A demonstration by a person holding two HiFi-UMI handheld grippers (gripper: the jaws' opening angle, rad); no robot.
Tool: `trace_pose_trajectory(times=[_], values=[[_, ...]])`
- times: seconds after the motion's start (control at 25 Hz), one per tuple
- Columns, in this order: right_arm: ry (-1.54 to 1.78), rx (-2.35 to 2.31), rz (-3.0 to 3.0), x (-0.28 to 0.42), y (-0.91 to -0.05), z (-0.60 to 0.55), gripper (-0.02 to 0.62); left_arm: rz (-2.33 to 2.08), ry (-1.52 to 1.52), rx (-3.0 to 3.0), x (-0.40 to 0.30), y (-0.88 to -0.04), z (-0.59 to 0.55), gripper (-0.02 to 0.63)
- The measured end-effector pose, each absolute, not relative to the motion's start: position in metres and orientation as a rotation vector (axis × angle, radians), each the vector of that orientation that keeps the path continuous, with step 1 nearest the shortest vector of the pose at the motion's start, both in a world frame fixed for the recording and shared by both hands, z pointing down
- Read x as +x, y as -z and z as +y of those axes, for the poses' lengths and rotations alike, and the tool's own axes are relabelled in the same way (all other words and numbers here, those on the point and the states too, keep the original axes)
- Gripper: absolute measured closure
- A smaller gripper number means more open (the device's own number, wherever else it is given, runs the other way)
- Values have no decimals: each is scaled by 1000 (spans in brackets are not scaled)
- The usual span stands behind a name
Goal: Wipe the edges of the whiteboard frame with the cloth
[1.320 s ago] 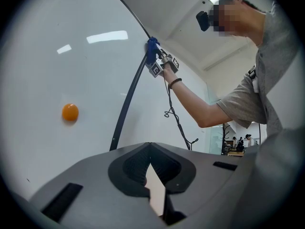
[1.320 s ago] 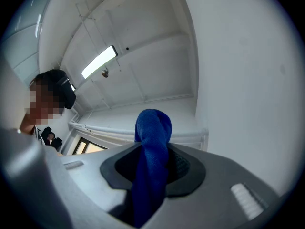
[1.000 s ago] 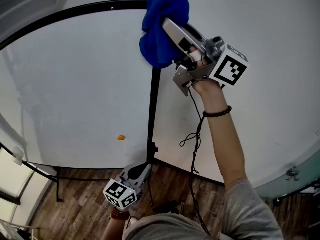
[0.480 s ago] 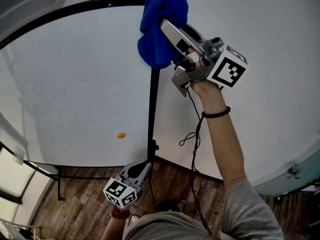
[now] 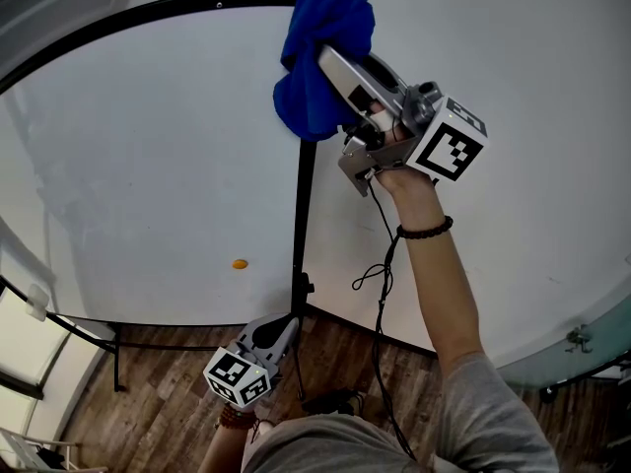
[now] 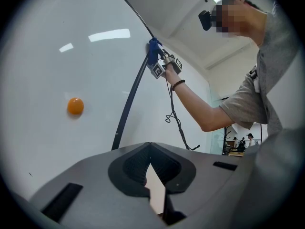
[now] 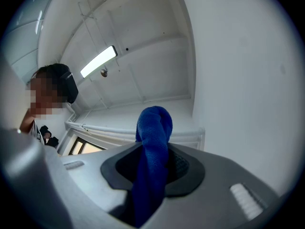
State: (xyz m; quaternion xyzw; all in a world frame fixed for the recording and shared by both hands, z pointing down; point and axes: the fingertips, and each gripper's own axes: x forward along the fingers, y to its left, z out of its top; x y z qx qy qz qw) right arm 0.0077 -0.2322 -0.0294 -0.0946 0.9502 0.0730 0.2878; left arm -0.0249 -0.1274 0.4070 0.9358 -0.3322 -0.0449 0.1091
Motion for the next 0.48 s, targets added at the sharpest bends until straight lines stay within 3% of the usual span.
trace_pose_trajectory(times=[0.48], values=[[-163, -276, 2532, 9, 26, -238, 489, -977, 125, 2738, -23, -396, -127, 598]])
